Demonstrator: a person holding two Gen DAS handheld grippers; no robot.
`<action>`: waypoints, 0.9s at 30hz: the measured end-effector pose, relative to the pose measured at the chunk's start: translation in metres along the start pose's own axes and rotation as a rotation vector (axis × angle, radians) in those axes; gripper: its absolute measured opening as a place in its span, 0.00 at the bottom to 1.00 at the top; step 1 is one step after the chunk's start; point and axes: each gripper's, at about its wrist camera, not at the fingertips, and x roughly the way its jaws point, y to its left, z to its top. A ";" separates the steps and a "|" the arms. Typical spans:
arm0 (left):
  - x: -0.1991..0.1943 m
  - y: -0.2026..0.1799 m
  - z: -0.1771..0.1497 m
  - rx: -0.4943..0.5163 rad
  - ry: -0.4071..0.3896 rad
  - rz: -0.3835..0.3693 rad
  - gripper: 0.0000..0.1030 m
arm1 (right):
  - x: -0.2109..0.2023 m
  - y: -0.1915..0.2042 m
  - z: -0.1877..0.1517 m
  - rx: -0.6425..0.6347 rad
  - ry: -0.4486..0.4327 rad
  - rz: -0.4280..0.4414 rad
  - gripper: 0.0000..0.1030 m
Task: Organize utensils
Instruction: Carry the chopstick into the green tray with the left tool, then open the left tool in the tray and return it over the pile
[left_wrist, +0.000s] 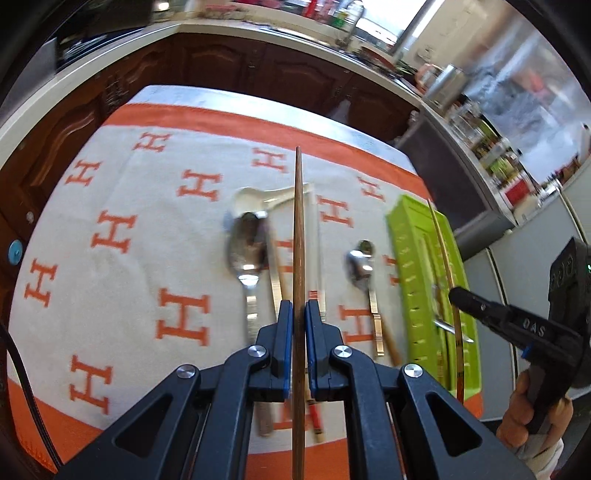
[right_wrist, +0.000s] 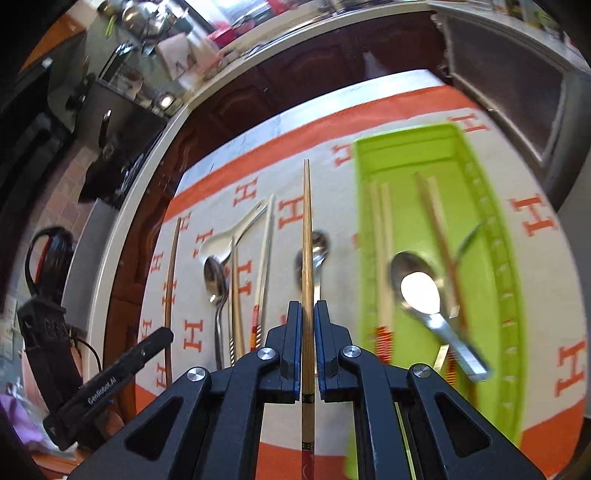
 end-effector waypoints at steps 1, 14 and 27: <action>0.001 -0.015 0.003 0.029 0.006 -0.012 0.04 | -0.007 -0.006 0.003 0.005 -0.018 -0.018 0.06; 0.052 -0.164 0.015 0.224 0.121 -0.114 0.04 | -0.017 -0.075 0.025 -0.026 -0.030 -0.247 0.06; 0.083 -0.162 0.001 0.139 0.251 -0.101 0.31 | -0.010 -0.094 0.019 0.033 -0.051 -0.199 0.15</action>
